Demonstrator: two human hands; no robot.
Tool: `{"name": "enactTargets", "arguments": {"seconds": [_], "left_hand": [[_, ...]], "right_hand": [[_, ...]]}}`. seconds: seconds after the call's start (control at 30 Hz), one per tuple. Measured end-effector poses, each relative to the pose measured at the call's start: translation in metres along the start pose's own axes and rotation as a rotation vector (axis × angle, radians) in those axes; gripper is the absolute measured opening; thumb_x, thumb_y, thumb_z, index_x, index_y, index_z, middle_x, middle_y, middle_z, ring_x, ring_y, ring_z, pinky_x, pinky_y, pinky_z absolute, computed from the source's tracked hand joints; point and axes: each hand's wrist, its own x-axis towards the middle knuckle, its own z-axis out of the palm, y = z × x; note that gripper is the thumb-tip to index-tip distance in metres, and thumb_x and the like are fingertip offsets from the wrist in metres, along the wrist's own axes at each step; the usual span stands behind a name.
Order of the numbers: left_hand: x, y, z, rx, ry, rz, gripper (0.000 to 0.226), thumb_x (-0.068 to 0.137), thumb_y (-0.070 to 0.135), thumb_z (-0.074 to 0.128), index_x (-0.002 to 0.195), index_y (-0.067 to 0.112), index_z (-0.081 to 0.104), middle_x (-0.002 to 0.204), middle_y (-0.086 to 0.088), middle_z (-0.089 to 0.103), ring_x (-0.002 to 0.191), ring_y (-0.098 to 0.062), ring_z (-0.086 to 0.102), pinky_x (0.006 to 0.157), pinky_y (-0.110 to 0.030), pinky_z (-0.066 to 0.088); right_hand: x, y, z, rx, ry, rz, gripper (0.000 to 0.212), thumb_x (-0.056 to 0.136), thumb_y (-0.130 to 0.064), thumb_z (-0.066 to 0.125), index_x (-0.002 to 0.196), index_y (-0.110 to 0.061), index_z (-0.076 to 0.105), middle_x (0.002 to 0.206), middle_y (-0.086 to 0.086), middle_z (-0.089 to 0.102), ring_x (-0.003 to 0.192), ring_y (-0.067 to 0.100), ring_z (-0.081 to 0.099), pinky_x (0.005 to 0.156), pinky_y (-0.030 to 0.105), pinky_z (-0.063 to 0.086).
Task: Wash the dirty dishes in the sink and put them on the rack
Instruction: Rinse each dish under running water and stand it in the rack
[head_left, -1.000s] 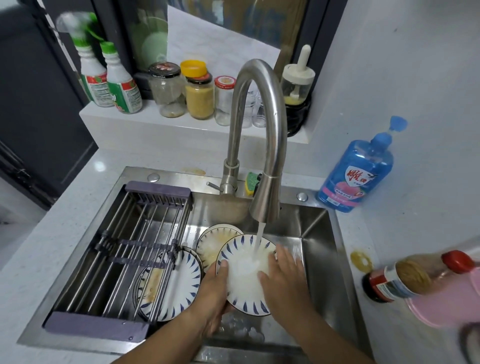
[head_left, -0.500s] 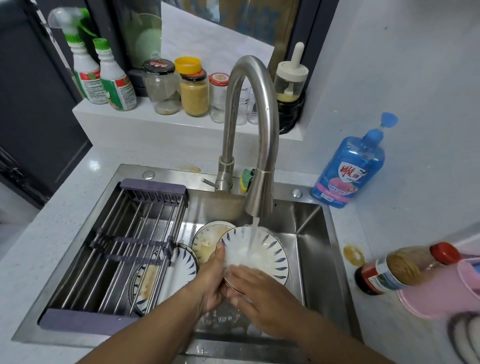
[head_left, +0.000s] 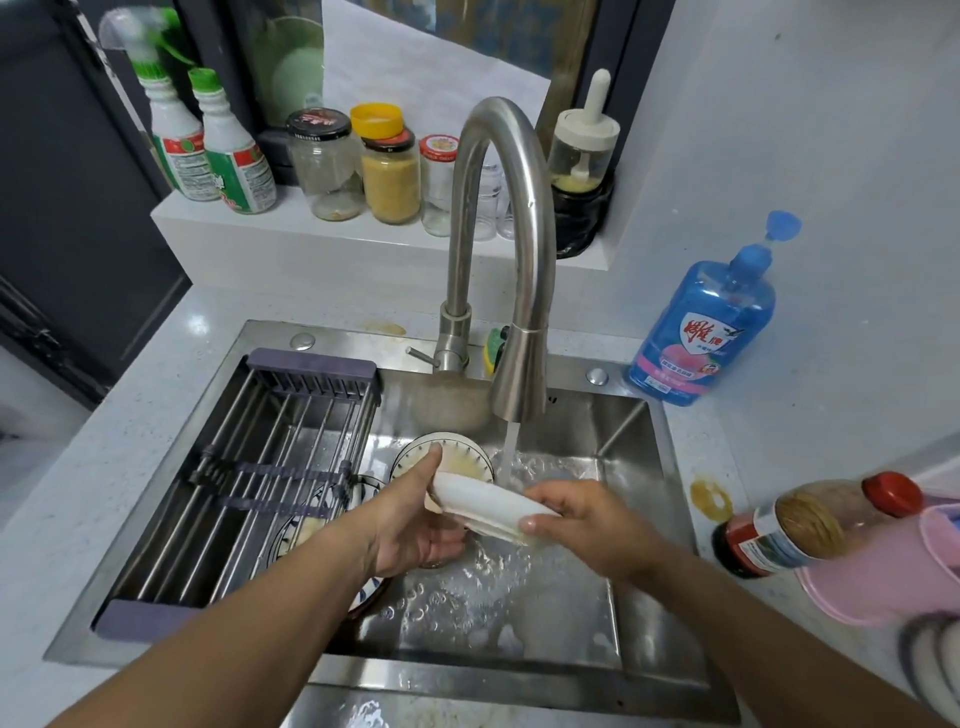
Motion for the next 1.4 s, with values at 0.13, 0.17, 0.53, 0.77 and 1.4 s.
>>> {"name": "enactTargets", "arguments": {"seconds": [0.13,0.17,0.53,0.77,1.4], "left_hand": [[-0.007,-0.004,-0.007,0.182,-0.055,0.251,0.062,0.087,0.07,0.06,0.134,0.03,0.057,0.131,-0.001,0.065,0.123,-0.021,0.059,0.106,-0.046,0.045],[-0.008,-0.006,-0.011,0.237,-0.059,0.312,0.066,0.082,0.059,0.076,0.136,0.027,0.054,0.129,-0.002,0.067,0.121,-0.023,0.063,0.109,-0.049,0.046],[-0.02,-0.019,0.01,0.237,-0.099,0.378,0.059,0.072,-0.004,0.087,0.123,0.009,0.06,0.114,-0.014,0.075,0.104,-0.032,0.073,0.084,-0.054,0.061],[-0.026,-0.03,0.026,0.168,-0.111,0.461,0.061,0.078,-0.01,0.078,0.131,0.014,0.058,0.118,-0.013,0.074,0.112,-0.032,0.07,0.098,-0.051,0.056],[-0.042,-0.031,0.014,-0.457,-0.172,0.192,0.05,0.092,0.036,0.063,0.136,0.012,0.061,0.13,-0.022,0.067,0.119,-0.041,0.064,0.092,-0.061,0.055]], "right_hand": [[0.012,-0.009,-0.021,0.257,-0.065,0.089,0.018,0.096,-0.013,0.067,0.114,-0.015,0.072,0.104,0.005,0.078,0.096,0.021,0.074,0.083,0.032,0.059],[0.013,-0.011,-0.026,0.311,-0.069,0.1,0.021,0.097,-0.012,0.066,0.117,-0.011,0.07,0.106,0.008,0.077,0.097,0.023,0.074,0.084,0.032,0.059],[0.054,-0.011,0.017,-0.007,0.299,0.243,0.019,0.102,-0.04,0.052,0.106,-0.024,0.062,0.1,-0.002,0.068,0.095,0.02,0.065,0.081,0.037,0.052],[0.075,-0.031,0.072,-0.522,0.282,0.09,0.062,0.097,-0.064,0.02,0.125,-0.032,0.064,0.132,-0.003,0.057,0.128,0.023,0.043,0.117,0.043,0.025],[0.06,0.006,0.044,0.59,0.533,0.842,0.055,0.097,-0.06,0.047,0.113,-0.011,0.068,0.096,0.011,0.071,0.088,0.031,0.068,0.086,0.042,0.058]]}}
